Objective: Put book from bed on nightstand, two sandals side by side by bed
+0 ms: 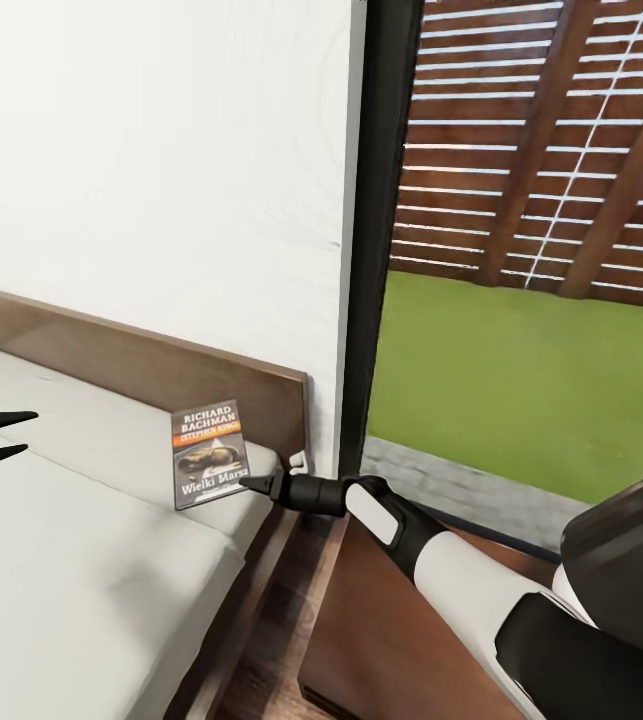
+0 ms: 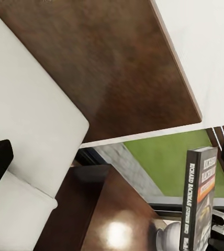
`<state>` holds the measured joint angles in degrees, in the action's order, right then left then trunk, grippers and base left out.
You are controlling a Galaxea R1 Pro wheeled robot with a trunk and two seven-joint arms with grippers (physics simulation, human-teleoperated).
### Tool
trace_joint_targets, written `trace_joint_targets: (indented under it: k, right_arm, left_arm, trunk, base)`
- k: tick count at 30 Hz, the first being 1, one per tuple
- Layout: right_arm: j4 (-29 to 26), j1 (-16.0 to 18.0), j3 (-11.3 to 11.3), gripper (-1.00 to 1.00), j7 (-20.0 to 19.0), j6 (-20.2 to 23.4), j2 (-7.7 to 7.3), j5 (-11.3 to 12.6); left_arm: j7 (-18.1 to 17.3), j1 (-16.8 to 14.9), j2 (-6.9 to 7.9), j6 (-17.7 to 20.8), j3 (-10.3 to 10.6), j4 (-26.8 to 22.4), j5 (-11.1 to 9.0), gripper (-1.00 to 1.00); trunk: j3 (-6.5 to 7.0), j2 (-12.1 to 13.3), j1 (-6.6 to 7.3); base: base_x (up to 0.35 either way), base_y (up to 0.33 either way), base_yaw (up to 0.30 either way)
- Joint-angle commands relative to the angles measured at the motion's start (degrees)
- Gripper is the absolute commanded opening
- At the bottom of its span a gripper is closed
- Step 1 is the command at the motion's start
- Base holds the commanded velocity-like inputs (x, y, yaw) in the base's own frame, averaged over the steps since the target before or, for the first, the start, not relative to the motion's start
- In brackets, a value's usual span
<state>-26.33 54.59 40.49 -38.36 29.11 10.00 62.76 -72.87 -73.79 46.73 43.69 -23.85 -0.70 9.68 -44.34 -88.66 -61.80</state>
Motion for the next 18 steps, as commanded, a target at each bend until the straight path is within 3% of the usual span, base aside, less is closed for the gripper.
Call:
trace_joint_targets:
  k: [1,18]
  right_arm:
    - [0.1,0.1,0.3,-1.0,-0.1,0.3,0.0,0.5]
    - [-0.1,0.0,1.1,-1.0,-0.2,0.2,0.0,0.5]
  left_arm:
    - [-0.3,0.0,0.03,0.5,-0.5,0.0,0.6,1.0]
    - [-0.3,0.0,0.03,0.5,-0.4,0.0,0.6,1.0]
  trunk:
    - [-0.02,0.0,0.0]
    - [1.25,0.0,0.0]
  base:
    - [0.0,0.0,0.0]
    - [0.0,0.0,0.0]
